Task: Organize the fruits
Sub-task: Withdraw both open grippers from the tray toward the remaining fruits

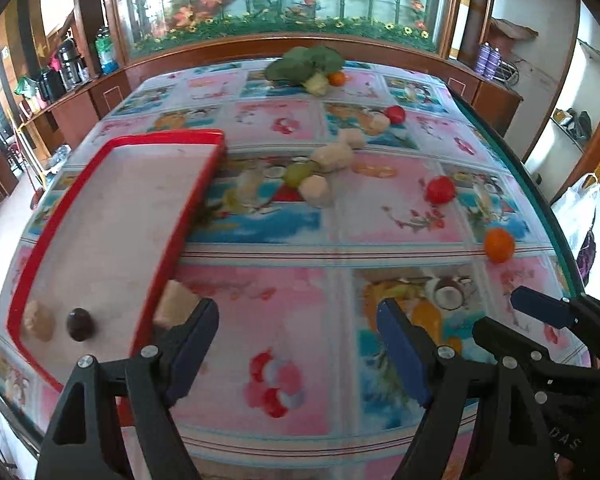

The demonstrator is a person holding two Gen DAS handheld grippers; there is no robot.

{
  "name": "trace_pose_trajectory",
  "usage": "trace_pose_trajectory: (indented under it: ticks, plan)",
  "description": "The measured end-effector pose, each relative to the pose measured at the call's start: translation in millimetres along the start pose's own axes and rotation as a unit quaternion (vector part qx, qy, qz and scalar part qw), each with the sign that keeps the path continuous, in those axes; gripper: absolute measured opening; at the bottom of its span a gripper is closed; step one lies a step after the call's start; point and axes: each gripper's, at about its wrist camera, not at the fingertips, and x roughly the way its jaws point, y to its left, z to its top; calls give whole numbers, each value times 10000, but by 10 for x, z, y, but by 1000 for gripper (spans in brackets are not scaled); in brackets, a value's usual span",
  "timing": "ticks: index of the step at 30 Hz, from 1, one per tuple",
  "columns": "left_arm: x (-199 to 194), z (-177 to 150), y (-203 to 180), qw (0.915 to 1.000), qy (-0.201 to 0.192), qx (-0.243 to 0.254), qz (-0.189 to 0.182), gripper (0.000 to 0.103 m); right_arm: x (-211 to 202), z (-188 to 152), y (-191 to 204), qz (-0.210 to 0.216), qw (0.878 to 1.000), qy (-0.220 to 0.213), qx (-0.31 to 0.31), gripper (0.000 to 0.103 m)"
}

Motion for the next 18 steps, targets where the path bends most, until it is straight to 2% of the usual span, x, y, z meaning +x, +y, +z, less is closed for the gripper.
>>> trace_pose_trajectory:
  ticks: [8,13,18]
  plan:
    - [150,-3,-153,9991,301,-2,-285,83,-53,-59,-370,-163,9991,-5,388,54]
    - [254,48,-144,9988,442,24,-193,83,-49,58,-522,-166,9987,-73,482,54]
    - [365,169,-105,9982,546,238,26,84,65,389,-671,-141,9988,-225,421,55]
